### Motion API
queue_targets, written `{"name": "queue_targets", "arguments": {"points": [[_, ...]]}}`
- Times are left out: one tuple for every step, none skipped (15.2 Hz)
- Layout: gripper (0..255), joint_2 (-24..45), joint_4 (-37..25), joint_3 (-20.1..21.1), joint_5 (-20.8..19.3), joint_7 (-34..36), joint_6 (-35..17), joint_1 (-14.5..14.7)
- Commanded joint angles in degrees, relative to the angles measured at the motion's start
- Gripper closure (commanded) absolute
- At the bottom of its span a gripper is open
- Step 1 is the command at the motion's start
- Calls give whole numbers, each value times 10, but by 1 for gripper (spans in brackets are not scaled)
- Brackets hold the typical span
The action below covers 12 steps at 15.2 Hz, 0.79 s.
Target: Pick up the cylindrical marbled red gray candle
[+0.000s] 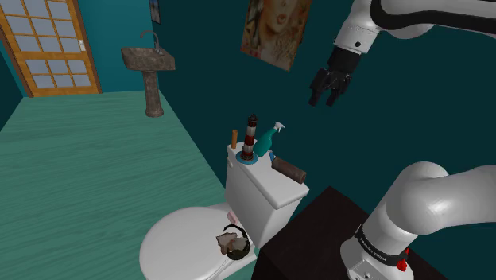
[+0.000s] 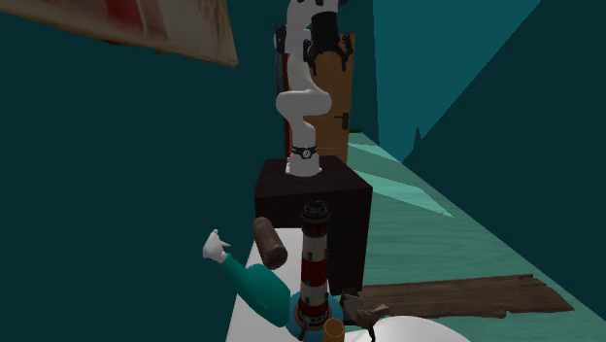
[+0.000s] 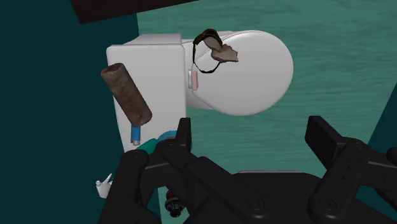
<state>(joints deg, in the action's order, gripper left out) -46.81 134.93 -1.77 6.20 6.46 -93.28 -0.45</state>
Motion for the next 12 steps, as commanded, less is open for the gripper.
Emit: {"name": "queue_targets", "arguments": {"points": [[0,0,0,0,0,0,0,0],[0,25,-5,4,-7,-2,-7,0],[0,50,-11,8,-15,-3,-15,-1],[0,75,-17,11,-23,-4,-21,-1],[0,100,-23,15,-31,-4,-28,-2],[0,126,-30,19,-39,-4,-34,-3],[0,151,-38,22,-48,-4,-39,-4],[0,176,-45,26,-57,-4,-45,-6],[0,202,-54,29,-66,-3,-49,-7],[0,227,-63,33,-76,-1,-54,-8],[0,253,-72,36,-86,0,-57,-10],[0,278,-82,39,-96,2,-61,-11]]}}
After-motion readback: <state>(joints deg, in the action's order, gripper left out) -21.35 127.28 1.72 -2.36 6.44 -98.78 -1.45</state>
